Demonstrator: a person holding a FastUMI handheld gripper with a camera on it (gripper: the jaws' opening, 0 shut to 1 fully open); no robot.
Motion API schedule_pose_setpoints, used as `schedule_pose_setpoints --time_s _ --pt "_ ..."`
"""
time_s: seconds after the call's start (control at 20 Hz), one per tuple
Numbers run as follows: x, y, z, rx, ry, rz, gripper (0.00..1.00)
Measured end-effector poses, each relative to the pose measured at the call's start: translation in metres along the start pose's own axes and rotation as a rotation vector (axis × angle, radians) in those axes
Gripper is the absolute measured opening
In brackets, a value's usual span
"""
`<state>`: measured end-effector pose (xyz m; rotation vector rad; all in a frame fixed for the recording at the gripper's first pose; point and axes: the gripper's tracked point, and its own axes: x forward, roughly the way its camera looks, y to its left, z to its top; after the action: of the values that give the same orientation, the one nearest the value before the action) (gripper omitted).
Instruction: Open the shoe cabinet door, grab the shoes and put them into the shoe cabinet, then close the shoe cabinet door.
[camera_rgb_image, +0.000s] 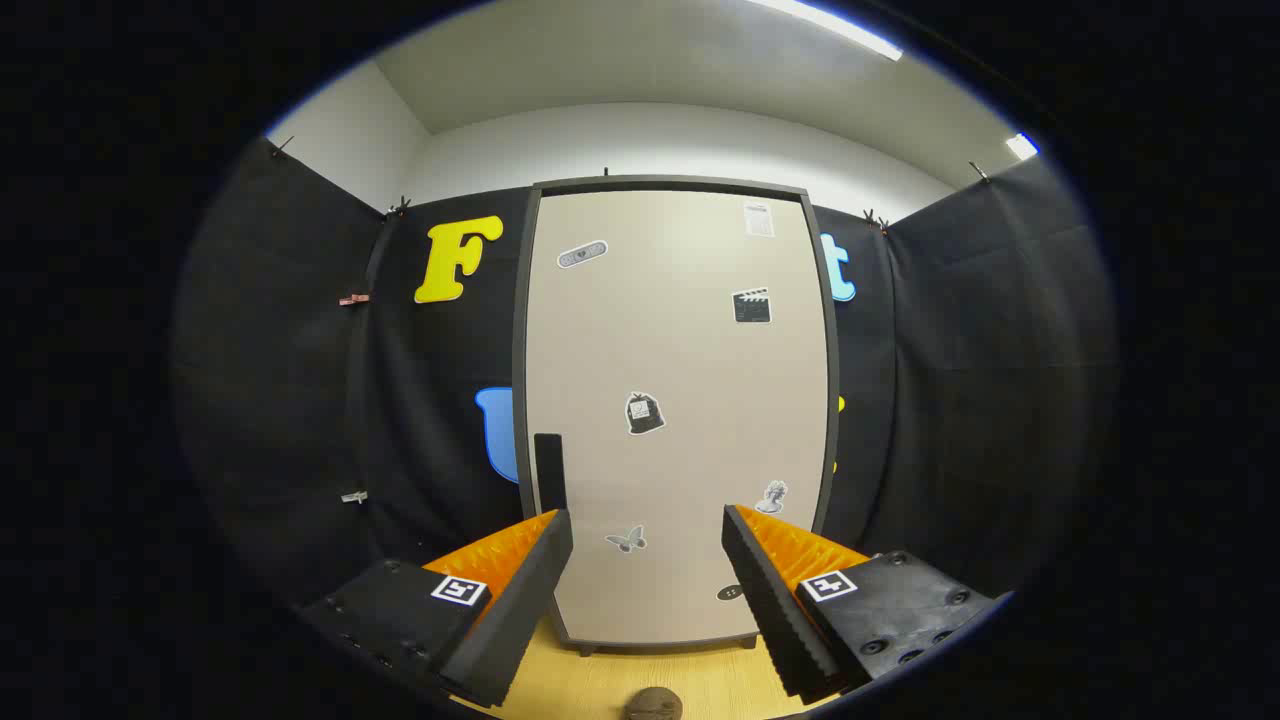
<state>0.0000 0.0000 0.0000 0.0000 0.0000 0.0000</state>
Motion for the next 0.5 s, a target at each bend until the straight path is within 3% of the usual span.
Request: schedule_pose_setpoints --time_s 0.5 --pt "-0.0033 -0.0018 0.0012 -0.002 0.004 -0.015 0.98"
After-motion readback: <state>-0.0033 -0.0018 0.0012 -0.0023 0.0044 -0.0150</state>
